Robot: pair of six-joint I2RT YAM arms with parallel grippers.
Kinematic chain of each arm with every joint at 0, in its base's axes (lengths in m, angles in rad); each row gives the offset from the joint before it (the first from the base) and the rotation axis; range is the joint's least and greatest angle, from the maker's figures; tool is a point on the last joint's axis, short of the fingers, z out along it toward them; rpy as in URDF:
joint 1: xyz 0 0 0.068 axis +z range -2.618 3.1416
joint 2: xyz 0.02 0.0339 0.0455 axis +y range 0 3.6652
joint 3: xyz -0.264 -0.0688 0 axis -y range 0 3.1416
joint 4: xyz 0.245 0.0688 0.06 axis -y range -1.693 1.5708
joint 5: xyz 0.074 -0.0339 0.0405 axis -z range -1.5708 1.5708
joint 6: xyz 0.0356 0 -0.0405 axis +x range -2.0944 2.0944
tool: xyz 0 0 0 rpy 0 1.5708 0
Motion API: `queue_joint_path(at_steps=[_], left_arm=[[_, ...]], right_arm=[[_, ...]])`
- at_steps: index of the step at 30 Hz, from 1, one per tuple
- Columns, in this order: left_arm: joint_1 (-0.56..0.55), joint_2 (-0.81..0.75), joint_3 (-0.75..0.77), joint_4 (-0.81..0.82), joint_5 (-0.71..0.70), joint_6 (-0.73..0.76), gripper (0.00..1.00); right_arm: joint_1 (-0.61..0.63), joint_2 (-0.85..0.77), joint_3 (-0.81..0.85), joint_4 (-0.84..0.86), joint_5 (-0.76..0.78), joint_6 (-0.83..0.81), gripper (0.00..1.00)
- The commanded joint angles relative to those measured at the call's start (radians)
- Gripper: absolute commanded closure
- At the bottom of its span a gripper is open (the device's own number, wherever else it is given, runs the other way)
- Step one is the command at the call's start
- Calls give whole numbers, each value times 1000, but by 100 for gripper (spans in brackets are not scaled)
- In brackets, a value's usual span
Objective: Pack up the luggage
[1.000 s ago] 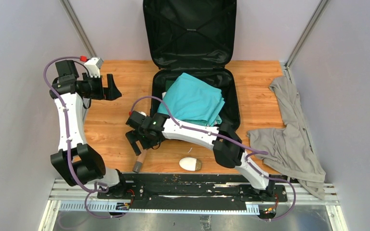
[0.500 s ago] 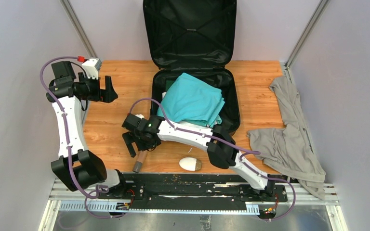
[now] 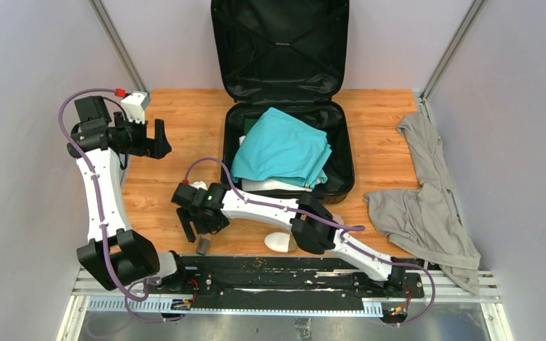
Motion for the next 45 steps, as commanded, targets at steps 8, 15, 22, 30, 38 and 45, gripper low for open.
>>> queue_joint_path(at_steps=[8,15,22,30,38,45], left_arm=[[26,22,43,-31,13,30,0],[28,49,71,-31,25,16,0],[28,81,82,-31,29,7,0],[27,97,59,-30,91,2,0],[-150,159,20,-30,179,7,0],[-438,363,185,-29,121,-44,0]], right_arm=[[4,66,80,-80,122,-53,51],[5,28,69,-102,175,-157,87],[-25,-197,89,-100,186,-262,100],[-297,-557,-141,-88,186,-321,100],[-643,-600,-256,-88,195,-487,100],[-873,-407,-193,-81,197,-538,100]])
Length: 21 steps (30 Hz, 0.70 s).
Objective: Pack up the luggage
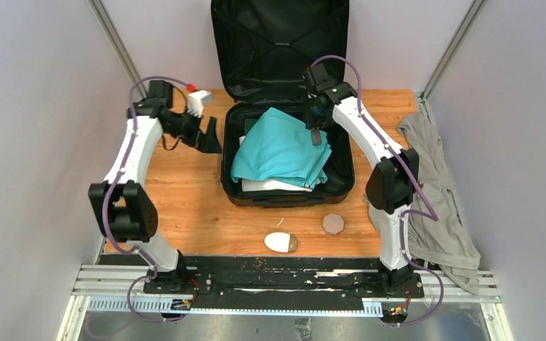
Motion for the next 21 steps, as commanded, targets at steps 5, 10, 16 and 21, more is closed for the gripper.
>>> queue_joint_path(at_steps=[5,10,16,21], left_arm=[[-226,270,253,-1,-74,-53,0],[-272,438,395,0,-135,-84,0],[-309,578,533,0,-182,-105,0],[-329,677,633,1,-218,-127,2]], right_arm=[[-185,232,154,-26,-14,-88,100],[-225,346,220,-28,-49,-102,97],[-230,345,187,-20,-81,-72,34],[-230,227,120,17,-117,-14,19]])
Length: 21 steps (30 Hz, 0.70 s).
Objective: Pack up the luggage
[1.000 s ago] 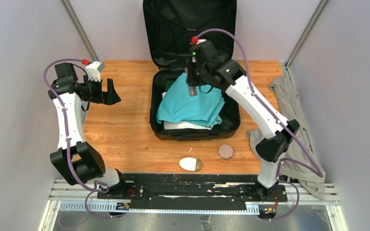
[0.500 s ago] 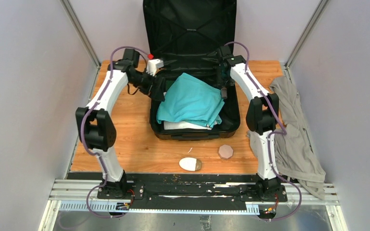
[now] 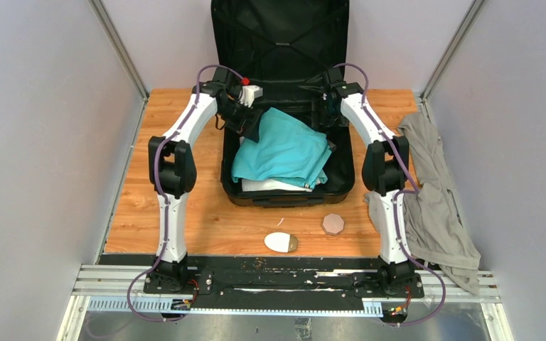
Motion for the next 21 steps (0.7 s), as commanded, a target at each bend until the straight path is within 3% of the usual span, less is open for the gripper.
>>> queue_joint_path(at_steps=[1,6,10,17,21], left_arm=[[-19,73,100,-3,-37,-34,4],[-19,96,115,-4,8,-47,30],[-19,94,116,-3,27,-60,59],[-21,81,101,-3,25,-66,100],[-21,59,78,-3,19,-62,100]], right_arm=[[-19,-137,-59,5,-5,36,18],[-21,-303,-236,28,-32,112,16],[-24,-438,-435,78,-166,188,14],[-15,-543,-731,210,-385,299,10],[-6,-496,-756,238,-419,312,9]])
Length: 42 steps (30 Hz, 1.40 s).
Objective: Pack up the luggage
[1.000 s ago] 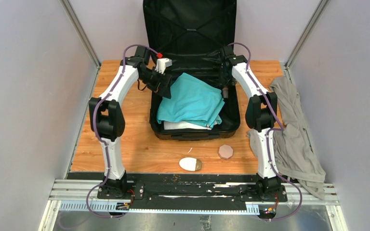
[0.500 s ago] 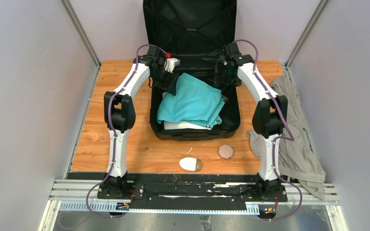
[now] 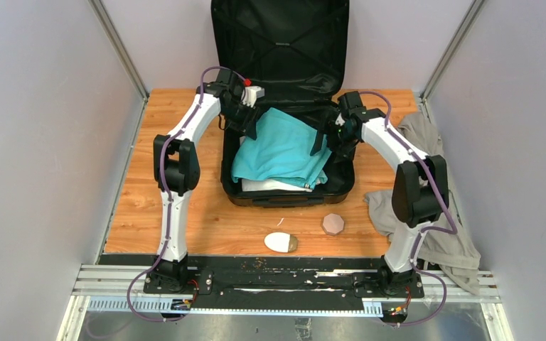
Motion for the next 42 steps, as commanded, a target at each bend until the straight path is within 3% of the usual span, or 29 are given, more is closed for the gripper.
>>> queue_joint_path(at_steps=[1,4,12,15,24,29,30,36,39,42], left_arm=[[-4,-33,-14,-5,9,-11,100],[-3,-62,-44,-6,-18,-1,100],[-1,-215,-192,-3,-130,23,100],[0,-277,-268,15,-164,28,100],[2,-426,-461,44,-147,28,100],[2,-437,-497,69,-151,26,100],[2,-431,-485,70,-151,27,96],[-3,-362,-340,70,-156,3,51],[-9,-289,-245,68,-161,-18,45],[-18,-204,-163,68,-150,-50,43]], right_arm=[[8,57,-22,56,-101,54,10],[8,109,3,107,-135,65,15],[21,244,258,92,-144,28,56],[29,288,352,59,-137,3,64],[82,506,623,-74,-161,-43,67],[84,501,606,-116,-59,-51,66],[80,471,580,-121,-20,-56,66],[61,206,285,-68,120,-52,65],[61,123,186,-50,147,-51,60],[59,92,135,-52,155,-50,41]])
